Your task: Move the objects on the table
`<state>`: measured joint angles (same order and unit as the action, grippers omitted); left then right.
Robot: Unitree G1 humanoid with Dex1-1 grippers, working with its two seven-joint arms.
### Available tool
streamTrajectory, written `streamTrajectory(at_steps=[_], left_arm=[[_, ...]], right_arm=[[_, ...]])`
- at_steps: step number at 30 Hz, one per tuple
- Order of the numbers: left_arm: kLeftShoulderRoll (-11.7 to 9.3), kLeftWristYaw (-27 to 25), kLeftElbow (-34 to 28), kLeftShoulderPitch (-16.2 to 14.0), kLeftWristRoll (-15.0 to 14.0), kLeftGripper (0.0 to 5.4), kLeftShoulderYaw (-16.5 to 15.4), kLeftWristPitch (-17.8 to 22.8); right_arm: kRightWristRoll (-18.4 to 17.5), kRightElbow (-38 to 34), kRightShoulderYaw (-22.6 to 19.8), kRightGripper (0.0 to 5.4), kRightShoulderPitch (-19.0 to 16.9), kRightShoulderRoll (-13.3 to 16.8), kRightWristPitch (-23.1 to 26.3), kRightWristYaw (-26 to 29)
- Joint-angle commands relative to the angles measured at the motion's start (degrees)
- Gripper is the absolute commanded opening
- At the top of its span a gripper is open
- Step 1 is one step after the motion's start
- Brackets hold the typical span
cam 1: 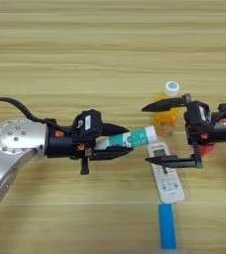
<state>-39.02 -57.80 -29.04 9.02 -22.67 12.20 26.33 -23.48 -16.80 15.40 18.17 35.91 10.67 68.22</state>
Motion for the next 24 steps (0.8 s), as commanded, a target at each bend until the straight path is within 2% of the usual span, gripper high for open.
streamTrajectory(at_steps=[1, 7, 20, 24], left_arm=[[-0.57, 0.14, -0.15, 1.05, 0.61, 1.62, 0.63, 0.34], [-0.65, 0.33, 0.05, 1.46, 0.79, 1.62, 0.82, 0.13], [-0.6, 0.43, 1.07, 2.21, 1.21, 1.62, 1.25, -0.08], [-0.48, 0.62, 1.04, 2.28, 1.14, 1.62, 1.22, 0.08]], right_arm=[[1.13, 0.48, 1.01, 5.4, 1.8, -0.18, 0.34, 0.95], [1.89, 0.64, 1.83, 5.37, 1.7, -0.41, 0.22, 1.53], [2.35, 0.28, 2.62, 3.65, 1.94, -0.95, -0.2, 1.65], [2.43, 0.3, 2.55, 2.98, 2.09, -1.27, -0.39, 1.48]])
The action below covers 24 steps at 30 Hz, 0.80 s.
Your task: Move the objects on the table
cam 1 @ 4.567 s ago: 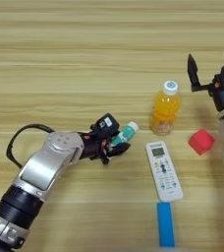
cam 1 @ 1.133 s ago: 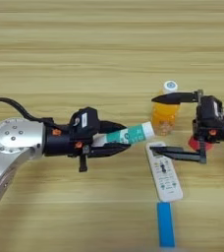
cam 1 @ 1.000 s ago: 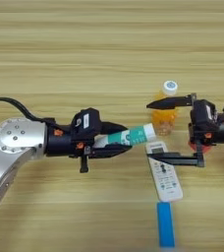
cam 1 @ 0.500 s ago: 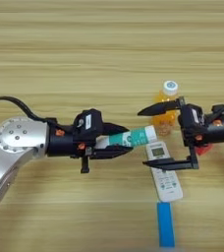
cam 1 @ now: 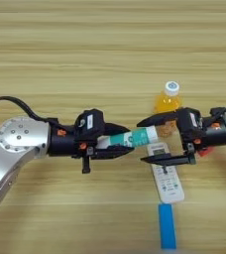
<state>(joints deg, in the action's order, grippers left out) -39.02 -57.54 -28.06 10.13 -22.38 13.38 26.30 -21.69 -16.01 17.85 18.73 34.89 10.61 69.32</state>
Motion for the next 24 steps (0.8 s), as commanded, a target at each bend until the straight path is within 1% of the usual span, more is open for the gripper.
streamTrajectory(at_steps=[1, 3, 11, 18, 24], left_arm=[[-0.47, 0.41, 0.12, 1.18, 0.91, 1.62, 0.06, 0.09], [-0.44, 0.49, 0.22, 1.23, 1.0, 1.62, 0.11, 0.07], [-0.36, 0.68, 0.72, 1.46, 1.4, 1.62, 0.37, -0.14], [-0.11, 0.88, 0.97, 1.86, 1.42, 1.62, 0.25, 0.0], [-0.07, 0.98, 0.98, 2.15, 1.29, 1.62, -0.07, -0.04]], right_arm=[[0.61, -0.52, 0.06, 2.93, 1.58, -0.34, -0.36, 0.36], [0.6, -0.51, 0.01, 2.66, 1.63, -0.4, -0.44, 0.42], [0.38, -0.73, -0.05, 1.86, 1.77, -0.5, -0.36, 0.64], [0.54, -0.86, 0.0, 1.79, 1.61, -0.23, -0.39, 0.97], [1.41, -0.59, 0.61, 1.78, 1.37, 0.46, -0.71, 1.79]])
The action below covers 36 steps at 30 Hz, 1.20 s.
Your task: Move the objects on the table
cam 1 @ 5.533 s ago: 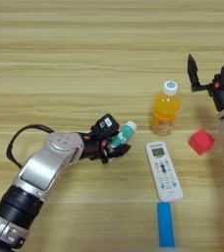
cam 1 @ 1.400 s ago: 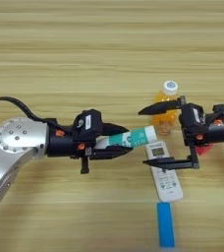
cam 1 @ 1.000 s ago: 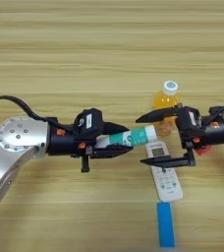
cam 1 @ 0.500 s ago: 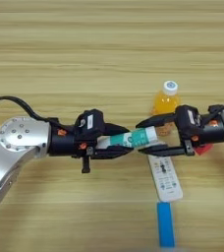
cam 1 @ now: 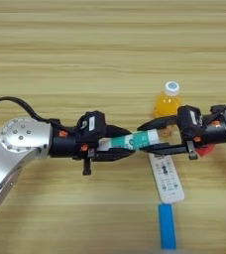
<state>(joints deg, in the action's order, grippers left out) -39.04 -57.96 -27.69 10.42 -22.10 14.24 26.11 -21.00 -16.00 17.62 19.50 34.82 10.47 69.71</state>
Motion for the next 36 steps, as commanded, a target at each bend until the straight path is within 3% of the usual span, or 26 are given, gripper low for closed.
streamTrajectory(at_steps=[1, 9, 10, 26, 33, 36], left_arm=[[-0.04, 1.4, 0.65, 1.86, 1.04, 1.62, -0.97, 0.08], [0.69, 1.76, 1.22, 1.93, 1.52, 1.62, -1.2, -0.9], [0.69, 1.61, 1.18, 1.89, 1.53, 1.98, -1.21, -1.01], [1.69, 2.34, 1.7, 1.67, 2.39, 3.41, -1.67, -2.72], [2.16, 1.54, 1.34, 1.25, 1.11, 4.08, -2.29, -3.95], [2.63, 0.62, 0.19, 0.8, -1.11, 4.36, -3.39, -4.65]], right_arm=[[0.79, -0.58, 0.86, 1.76, 0.58, 0.53, -0.59, 1.5], [0.99, -0.35, 0.87, 1.73, 0.49, 0.39, -0.76, 1.87], [1.01, -0.33, 0.86, 1.73, 0.49, 0.37, -0.79, 1.87], [1.42, 0.61, 0.62, 1.65, 0.7, -0.16, -1.78, 1.29], [1.73, 1.63, 0.36, 1.65, 0.94, -0.51, -2.16, 1.07], [1.78, 2.06, 0.17, 1.65, 1.05, -0.61, -2.29, 1.07]])
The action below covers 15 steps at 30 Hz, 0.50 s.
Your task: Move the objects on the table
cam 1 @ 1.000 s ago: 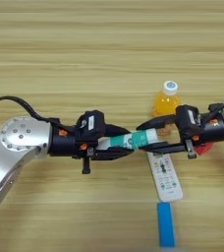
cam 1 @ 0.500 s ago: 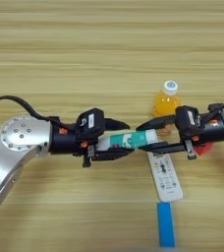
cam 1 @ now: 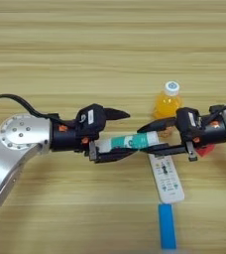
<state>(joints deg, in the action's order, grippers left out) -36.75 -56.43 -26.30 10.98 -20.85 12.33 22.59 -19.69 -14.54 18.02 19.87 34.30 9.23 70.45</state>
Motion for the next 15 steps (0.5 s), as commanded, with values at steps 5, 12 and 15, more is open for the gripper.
streamTrajectory(at_steps=[5, 12, 15], left_arm=[[1.73, -0.47, -2.01, -0.48, -5.89, 4.82, -3.65, -2.22], [4.66, 2.93, -3.16, -0.71, -12.23, 5.38, -8.84, -1.21], [6.49, 6.36, -2.89, -0.28, -13.33, 5.4, -11.06, -1.3]], right_arm=[[0.54, 1.14, -0.64, 1.65, 0.8, -0.3, -1.54, 0.21], [-0.42, 0.95, -1.88, 1.65, 0.66, -0.47, -1.69, -0.18], [-1.0, 0.42, -2.66, 1.65, 0.23, -0.5, -1.64, -0.39]])
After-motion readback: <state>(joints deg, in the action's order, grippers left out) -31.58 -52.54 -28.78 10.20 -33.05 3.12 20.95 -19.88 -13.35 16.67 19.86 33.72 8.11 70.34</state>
